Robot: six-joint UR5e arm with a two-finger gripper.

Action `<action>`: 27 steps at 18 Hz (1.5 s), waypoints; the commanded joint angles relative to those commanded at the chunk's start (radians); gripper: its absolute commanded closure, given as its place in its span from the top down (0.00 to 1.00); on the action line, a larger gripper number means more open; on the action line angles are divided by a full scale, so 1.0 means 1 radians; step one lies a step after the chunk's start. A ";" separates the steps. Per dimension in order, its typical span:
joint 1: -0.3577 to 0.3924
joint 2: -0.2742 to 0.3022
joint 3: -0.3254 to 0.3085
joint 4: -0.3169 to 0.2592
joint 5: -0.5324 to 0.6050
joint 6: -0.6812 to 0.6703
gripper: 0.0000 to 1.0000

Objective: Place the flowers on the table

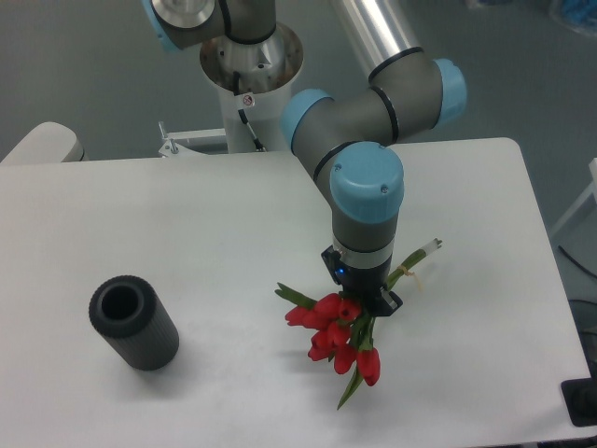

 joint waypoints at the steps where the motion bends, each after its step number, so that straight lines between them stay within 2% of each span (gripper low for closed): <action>1: 0.000 0.000 -0.002 0.000 0.000 0.000 0.27; 12: 0.003 0.011 -0.017 -0.015 -0.005 0.000 0.27; 15: 0.000 0.023 -0.026 -0.038 -0.006 0.000 0.26; 18: -0.003 0.060 -0.087 -0.034 -0.008 0.012 0.26; 22: 0.006 0.129 -0.214 -0.028 -0.008 0.228 0.26; 27: -0.026 0.236 -0.342 -0.025 -0.006 0.296 0.26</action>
